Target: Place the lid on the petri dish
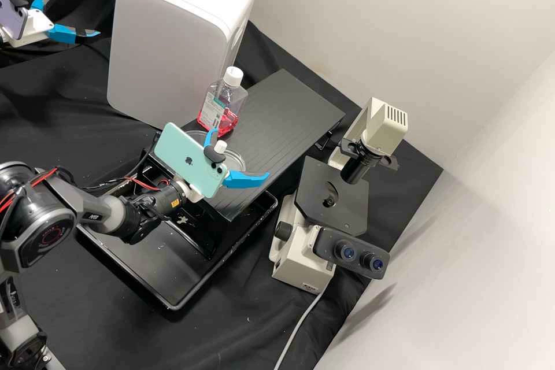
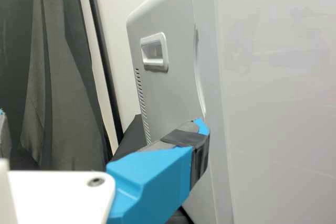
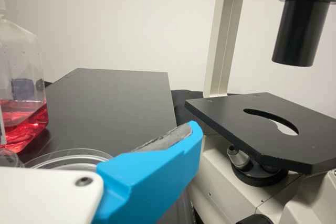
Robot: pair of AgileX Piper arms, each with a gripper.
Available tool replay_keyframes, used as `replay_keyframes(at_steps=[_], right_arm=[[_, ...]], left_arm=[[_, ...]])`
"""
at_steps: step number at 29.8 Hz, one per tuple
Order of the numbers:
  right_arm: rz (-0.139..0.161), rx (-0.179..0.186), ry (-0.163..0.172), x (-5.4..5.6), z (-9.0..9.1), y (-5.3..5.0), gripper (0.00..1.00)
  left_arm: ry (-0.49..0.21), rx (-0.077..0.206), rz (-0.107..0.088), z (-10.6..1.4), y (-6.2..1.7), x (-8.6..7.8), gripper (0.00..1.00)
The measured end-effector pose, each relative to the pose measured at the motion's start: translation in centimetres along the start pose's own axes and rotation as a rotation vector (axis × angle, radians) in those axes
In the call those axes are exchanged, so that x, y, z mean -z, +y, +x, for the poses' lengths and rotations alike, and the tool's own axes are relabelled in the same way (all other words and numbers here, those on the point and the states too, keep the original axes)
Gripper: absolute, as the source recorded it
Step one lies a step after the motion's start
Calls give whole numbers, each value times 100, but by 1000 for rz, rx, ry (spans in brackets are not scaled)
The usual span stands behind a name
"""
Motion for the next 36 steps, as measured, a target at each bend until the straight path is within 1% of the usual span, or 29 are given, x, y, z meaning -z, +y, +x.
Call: replay_keyframes(at_steps=[11,12,13,15,17,18,19,20,21,22,23,24,27,28,29,30,32,33,35,36], right_arm=[[0,0,0,0,0,0,100],[0,0,0,0,0,0,100],[0,0,0,0,0,0,100],[0,0,0,0,0,0,100],[0,0,0,0,0,0,100],[0,0,0,0,0,0,100],[0,0,0,0,0,0,100],[0,0,0,0,0,0,100],[0,0,0,0,0,0,100],[0,0,0,0,0,0,100],[0,0,0,0,0,0,100],[0,0,0,0,0,0,100],[0,0,0,0,0,0,100],[0,0,0,0,0,0,100],[0,0,0,0,0,0,100],[0,0,0,0,0,0,100],[0,0,0,0,0,0,100],[0,0,0,0,0,0,100],[0,0,0,0,0,0,100],[0,0,0,0,0,0,100]], left_arm=[[-5,1,0,0,-2,-14,100],[-2,0,-5,0,-3,-21,100],[-11,1,-5,0,-6,-46,100],[-19,6,-19,1,-26,-112,100],[-50,22,-45,1,-78,-256,100],[-64,29,-52,-1,-100,-315,100],[-78,40,-67,-2,-133,-374,100],[-98,51,-74,-7,-163,-441,100],[-133,67,-82,-18,-213,-555,100],[-150,78,-91,-21,-252,-611,100],[-175,87,-89,-27,-298,-679,100],[-200,91,-82,-35,-337,-730,100],[-273,96,-59,-63,-474,-854,100],[-293,94,-54,-76,-514,-883,100],[-311,95,-48,-89,-549,-903,100],[-326,94,-45,-104,-572,-921,100],[-360,100,-31,-131,-616,-945,100],[-369,97,-36,-136,-618,-956,100],[-381,99,-52,-150,-624,-977,100],[-390,107,-54,-164,-635,-981,100]])
